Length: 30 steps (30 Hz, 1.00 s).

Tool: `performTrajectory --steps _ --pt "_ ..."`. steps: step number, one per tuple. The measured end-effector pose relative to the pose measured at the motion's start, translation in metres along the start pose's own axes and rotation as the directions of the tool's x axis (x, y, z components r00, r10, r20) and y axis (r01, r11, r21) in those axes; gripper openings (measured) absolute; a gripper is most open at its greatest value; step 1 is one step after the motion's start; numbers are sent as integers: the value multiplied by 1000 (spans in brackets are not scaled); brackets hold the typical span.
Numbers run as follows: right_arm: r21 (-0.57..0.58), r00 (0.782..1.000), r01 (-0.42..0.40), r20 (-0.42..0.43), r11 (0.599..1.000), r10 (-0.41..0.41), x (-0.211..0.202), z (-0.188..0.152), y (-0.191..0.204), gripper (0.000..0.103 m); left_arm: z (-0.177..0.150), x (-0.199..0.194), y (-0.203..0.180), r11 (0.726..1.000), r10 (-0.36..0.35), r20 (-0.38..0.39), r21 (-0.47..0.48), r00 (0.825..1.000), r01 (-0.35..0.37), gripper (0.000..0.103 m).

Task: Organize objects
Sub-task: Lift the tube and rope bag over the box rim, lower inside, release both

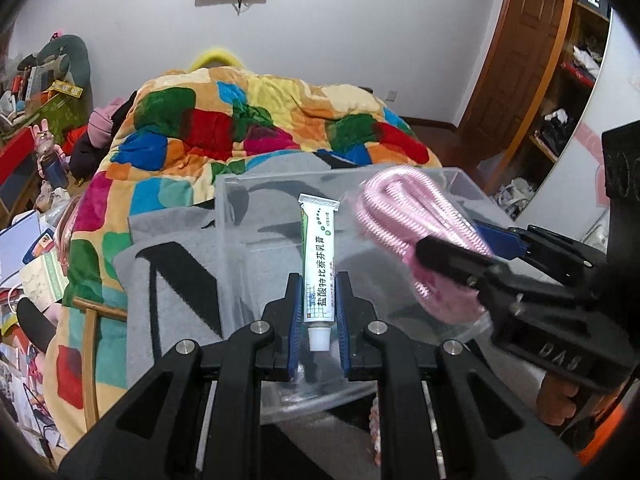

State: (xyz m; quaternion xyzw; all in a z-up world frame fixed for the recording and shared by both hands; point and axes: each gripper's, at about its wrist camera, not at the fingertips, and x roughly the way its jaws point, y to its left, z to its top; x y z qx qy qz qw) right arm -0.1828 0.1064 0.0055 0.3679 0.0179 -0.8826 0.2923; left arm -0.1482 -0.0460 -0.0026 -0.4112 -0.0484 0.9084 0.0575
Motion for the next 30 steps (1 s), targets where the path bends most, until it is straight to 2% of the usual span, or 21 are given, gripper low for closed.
performTrajectory --steps 7,11,17,22,28,30 --pt "-55 998 34 -54 998 -37 13 -10 4 44 -5 6 -8 1000 9 -9 27 1000 -9 15" --pt "-44 998 14 -58 999 -17 8 -10 1 44 -6 -2 -10 999 21 8 40 1000 -21 19" --pt "-81 1000 20 -1 997 -20 -22 -11 8 44 -7 -27 -15 998 30 61 52 998 -33 31" --pt "-104 999 21 50 994 -16 -53 -18 11 47 -14 -55 -22 996 42 131 70 990 -52 55" --pt "-132 997 30 81 991 -20 -79 -36 15 50 -28 -78 -27 995 41 176 77 984 -55 71" --pt "-143 996 34 84 989 -22 -85 -44 15 51 -34 -82 -27 996 36 179 73 983 -50 74"
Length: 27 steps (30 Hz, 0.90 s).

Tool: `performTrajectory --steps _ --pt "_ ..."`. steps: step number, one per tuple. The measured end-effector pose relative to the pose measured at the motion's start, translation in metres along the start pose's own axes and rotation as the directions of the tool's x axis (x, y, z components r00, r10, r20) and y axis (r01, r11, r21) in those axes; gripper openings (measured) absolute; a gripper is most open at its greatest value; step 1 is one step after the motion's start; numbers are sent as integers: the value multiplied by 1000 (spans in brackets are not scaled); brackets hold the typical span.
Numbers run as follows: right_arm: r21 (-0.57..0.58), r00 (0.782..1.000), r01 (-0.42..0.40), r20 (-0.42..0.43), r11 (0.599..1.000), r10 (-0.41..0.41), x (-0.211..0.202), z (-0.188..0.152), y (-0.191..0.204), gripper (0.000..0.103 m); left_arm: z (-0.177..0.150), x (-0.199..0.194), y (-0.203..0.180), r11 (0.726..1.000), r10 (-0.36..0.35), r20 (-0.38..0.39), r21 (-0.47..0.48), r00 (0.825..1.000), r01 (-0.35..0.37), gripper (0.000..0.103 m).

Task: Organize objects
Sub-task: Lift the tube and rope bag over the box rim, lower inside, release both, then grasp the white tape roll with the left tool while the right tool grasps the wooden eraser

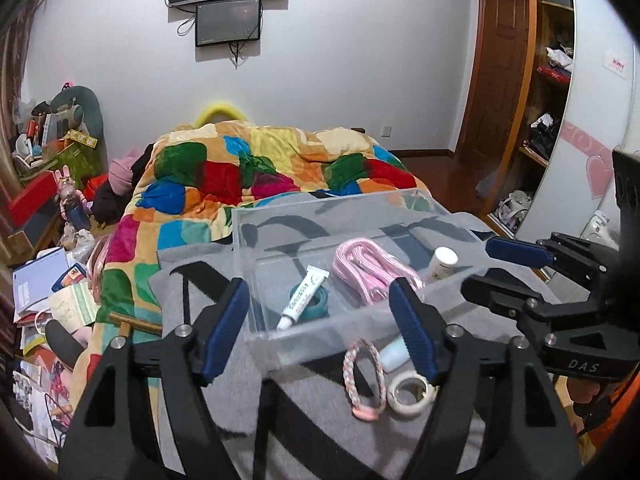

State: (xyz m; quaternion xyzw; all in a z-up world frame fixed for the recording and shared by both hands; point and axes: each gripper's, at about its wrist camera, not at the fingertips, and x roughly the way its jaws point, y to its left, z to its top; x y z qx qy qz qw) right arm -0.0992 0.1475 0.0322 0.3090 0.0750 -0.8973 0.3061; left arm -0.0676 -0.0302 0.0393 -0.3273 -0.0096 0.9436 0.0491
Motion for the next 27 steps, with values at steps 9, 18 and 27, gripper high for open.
performTrajectory --steps 9,18,27 --pt "-2 994 -60 -87 998 60 0 -47 5 53 -41 10 2 999 -23 -100 -33 995 20 75" --pt "4 967 -124 -222 992 122 35 -86 9 36 -72 19 -30 992 -125 -166 -5 978 126 69" --pt "0 974 -101 -203 995 99 24 -98 4 27 -75 43 -62 981 -183 -222 25 958 193 50"
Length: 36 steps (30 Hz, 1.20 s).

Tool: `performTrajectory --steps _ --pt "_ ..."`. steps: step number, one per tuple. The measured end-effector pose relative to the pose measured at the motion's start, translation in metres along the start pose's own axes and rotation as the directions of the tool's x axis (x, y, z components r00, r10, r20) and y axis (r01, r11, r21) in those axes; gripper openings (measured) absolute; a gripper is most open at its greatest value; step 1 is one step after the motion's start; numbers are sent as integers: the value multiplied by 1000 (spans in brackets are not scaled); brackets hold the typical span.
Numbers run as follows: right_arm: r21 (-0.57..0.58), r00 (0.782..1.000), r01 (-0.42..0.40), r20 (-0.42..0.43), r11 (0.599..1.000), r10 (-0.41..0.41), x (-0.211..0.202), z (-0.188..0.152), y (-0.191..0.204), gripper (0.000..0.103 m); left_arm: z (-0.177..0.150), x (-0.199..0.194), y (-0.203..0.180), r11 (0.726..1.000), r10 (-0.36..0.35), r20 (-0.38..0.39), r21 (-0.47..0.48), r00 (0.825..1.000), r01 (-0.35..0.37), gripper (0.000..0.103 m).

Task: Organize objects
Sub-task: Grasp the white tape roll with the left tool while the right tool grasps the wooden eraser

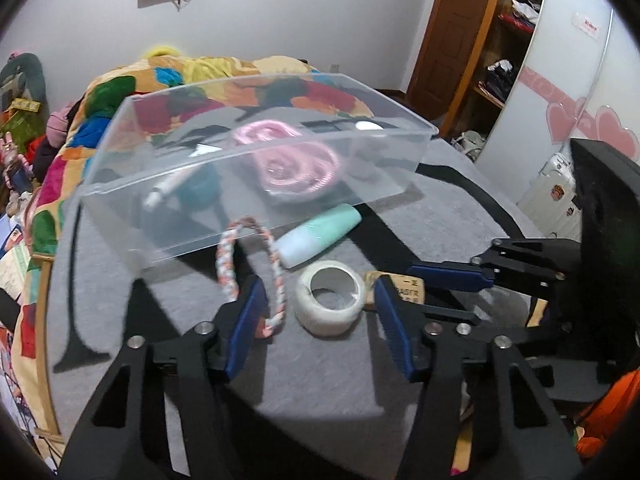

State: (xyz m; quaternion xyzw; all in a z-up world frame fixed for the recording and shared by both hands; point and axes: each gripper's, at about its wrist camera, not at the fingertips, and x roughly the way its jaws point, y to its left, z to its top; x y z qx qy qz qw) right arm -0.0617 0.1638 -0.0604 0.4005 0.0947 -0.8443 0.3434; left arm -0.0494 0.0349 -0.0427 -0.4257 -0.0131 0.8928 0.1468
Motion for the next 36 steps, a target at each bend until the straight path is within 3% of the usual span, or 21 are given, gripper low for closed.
performTrajectory --steps 2,11,25,31,36 --pt "1 1000 23 6 1000 -23 -4 -4 -1 27 1 9 -3 1000 -2 -16 0 1000 2 38" --pt "65 996 48 74 997 -53 -29 1 -17 26 5 -6 3 1000 2 33 -22 999 -1 38" --pt "89 967 54 242 995 -74 -50 63 -13 26 45 -57 40 993 65 209 -110 976 -42 38" --pt "118 954 90 275 989 -120 -42 89 -17 26 62 -54 62 985 85 225 -166 971 -48 38" --pt "152 961 106 240 983 -141 -21 101 -29 26 69 -38 71 979 122 203 -188 971 -84 38"
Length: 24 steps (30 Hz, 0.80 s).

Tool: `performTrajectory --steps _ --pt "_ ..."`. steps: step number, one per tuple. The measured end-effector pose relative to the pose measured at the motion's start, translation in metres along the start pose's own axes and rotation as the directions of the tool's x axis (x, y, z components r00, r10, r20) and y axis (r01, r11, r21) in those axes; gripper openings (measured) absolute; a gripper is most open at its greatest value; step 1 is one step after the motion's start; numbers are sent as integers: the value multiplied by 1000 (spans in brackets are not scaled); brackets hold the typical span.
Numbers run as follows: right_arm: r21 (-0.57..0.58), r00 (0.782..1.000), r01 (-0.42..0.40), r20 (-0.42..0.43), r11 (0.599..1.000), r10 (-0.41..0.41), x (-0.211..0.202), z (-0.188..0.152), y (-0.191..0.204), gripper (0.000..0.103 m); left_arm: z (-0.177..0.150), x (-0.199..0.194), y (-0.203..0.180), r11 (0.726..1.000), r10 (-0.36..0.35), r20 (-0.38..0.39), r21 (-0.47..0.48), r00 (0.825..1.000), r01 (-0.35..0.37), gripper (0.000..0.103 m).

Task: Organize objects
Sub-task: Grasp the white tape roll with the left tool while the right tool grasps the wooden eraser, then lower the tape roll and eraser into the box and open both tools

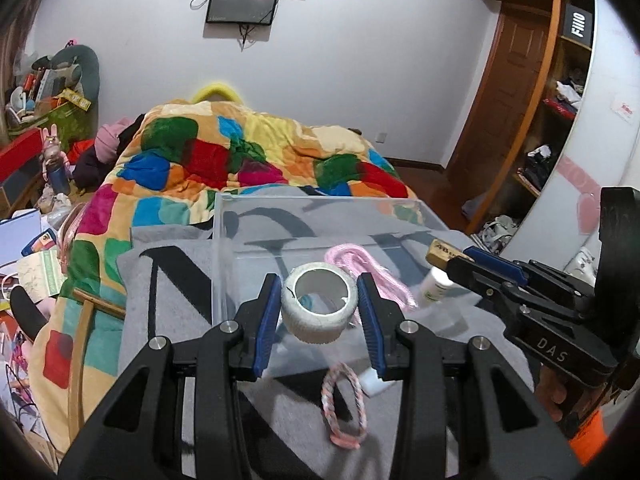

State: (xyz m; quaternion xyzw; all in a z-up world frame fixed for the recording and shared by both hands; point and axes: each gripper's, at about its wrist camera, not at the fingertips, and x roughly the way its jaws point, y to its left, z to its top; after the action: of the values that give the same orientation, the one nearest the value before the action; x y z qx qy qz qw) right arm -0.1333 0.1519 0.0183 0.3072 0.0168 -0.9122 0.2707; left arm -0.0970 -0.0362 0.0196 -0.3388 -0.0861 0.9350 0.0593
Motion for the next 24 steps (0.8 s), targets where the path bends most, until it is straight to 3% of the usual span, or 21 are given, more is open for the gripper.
performTrajectory --steps 11,17,24 --pt "-20 994 16 -104 1000 -18 42 -8 0 26 -6 35 -1 1000 12 -77 18 997 -11 38" --pt "-50 994 26 -104 998 -31 36 -9 4 27 -6 35 -4 999 18 -84 27 996 -16 39" --pt "-80 997 29 -76 996 -35 17 -11 8 38 -6 16 -7 999 27 -51 48 998 -25 48"
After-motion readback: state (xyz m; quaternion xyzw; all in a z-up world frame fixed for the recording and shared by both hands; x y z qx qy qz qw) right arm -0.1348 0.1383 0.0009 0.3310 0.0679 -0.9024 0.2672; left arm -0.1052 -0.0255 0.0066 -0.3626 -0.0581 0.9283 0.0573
